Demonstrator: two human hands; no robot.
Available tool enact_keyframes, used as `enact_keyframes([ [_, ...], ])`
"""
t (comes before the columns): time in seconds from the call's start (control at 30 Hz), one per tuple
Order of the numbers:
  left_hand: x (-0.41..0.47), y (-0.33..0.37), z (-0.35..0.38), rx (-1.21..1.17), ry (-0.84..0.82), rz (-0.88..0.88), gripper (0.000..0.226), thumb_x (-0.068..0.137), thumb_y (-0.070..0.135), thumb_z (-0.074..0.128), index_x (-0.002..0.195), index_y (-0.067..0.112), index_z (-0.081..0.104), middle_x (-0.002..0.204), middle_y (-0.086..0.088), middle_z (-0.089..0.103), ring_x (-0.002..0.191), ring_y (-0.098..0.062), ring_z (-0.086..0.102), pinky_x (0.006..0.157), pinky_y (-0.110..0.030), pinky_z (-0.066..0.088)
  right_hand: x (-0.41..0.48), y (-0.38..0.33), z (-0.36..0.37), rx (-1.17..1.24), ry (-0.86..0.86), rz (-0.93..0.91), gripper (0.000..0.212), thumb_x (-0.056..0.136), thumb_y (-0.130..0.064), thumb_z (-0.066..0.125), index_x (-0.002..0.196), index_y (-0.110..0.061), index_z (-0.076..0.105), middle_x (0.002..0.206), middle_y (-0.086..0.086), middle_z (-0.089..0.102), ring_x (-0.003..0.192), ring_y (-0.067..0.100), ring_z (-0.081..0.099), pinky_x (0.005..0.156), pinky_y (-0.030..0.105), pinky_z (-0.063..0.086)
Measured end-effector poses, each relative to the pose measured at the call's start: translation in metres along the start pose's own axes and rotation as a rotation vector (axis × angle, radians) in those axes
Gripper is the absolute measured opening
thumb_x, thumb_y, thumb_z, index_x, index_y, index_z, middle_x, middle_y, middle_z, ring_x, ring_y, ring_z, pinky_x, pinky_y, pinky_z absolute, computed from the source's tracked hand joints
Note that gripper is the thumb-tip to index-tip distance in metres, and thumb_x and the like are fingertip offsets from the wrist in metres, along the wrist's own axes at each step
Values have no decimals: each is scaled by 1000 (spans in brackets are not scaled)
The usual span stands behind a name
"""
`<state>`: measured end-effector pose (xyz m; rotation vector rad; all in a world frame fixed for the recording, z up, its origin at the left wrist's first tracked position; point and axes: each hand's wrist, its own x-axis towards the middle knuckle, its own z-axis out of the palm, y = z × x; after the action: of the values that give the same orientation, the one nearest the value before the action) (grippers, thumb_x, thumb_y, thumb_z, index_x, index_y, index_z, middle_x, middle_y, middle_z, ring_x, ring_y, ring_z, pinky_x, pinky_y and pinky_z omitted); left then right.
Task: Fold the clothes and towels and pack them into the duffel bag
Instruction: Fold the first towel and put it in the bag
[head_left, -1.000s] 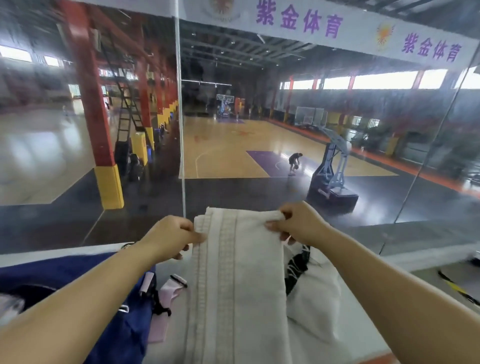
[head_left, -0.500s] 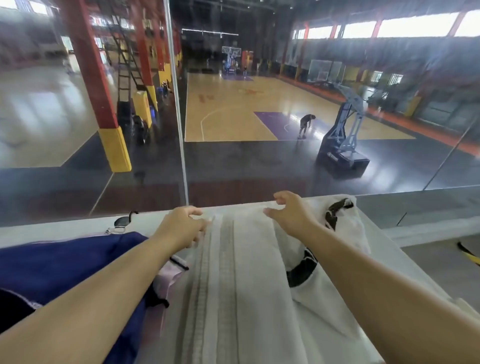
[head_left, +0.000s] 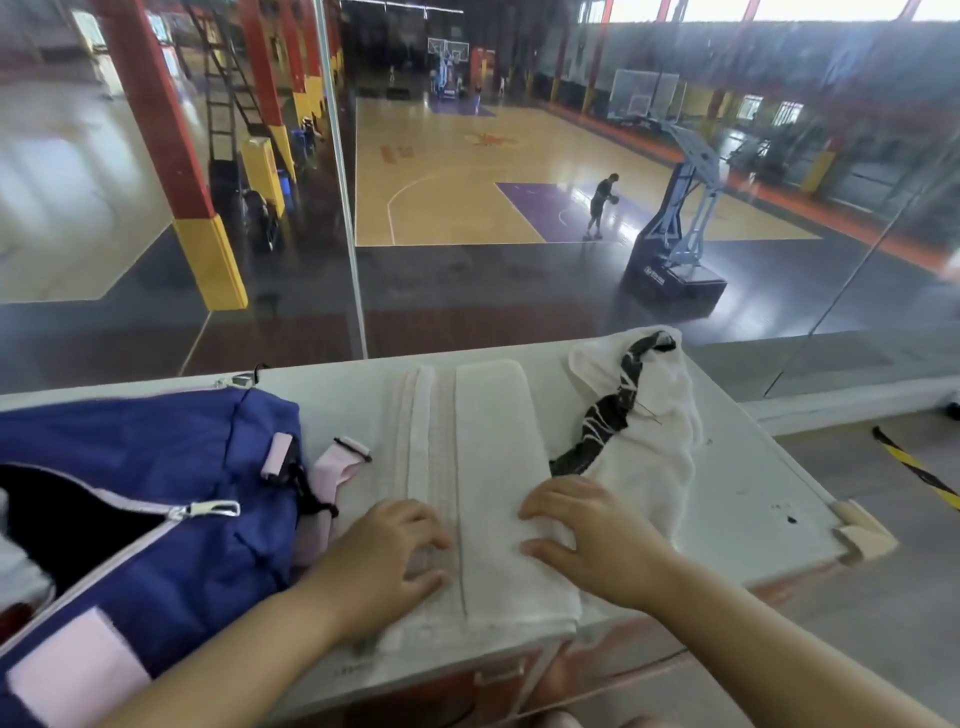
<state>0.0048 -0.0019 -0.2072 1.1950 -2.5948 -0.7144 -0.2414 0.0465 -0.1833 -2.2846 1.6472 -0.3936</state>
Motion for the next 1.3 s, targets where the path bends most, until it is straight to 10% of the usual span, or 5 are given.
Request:
enact_keyframes([
  [0.33,-53,4,24,230,-167,47,104,64,79,47,148,30,11,145,21,-16,142,-5,-14,111,-19,-6,-56,-6,21,-228,-277,-8,93,69,-68,47,148,-26,22,158,-7,13,145,12,8,115,25,4],
  [0.57,-62,12,25,419,28,169,70,50,50,83,113,25,66,123,4,65,113,-17,62,88,-25,50,-60,-17,26,-264,-94,-102,53,72,-16,76,122,-11,59,128,11,61,117,30,58,97,43,49],
  [0.8,-77,30,-13,-188,31,24,25,75,51,53,80,30,64,71,8,65,66,-7,59,62,-28,46,-71,-25,-2,182,-47,105,15,83,-40,58,94,-30,60,86,-8,66,78,8,59,75,36,51],
  [1.03,-75,36,-41,-808,47,-86,58,43,67,79,88,31,73,90,6,75,81,-13,70,68,-21,54,-51,-27,-24,586,176,201,46,81,-55,60,88,-10,56,81,12,59,75,28,57,73,46,48],
  [1.3,-34,20,-32,-786,243,-358,18,87,21,64,101,32,64,96,11,74,92,-13,69,83,-36,55,18,-14,-26,504,208,331,25,92,-49,48,91,-25,47,92,7,61,92,30,60,82,44,47],
])
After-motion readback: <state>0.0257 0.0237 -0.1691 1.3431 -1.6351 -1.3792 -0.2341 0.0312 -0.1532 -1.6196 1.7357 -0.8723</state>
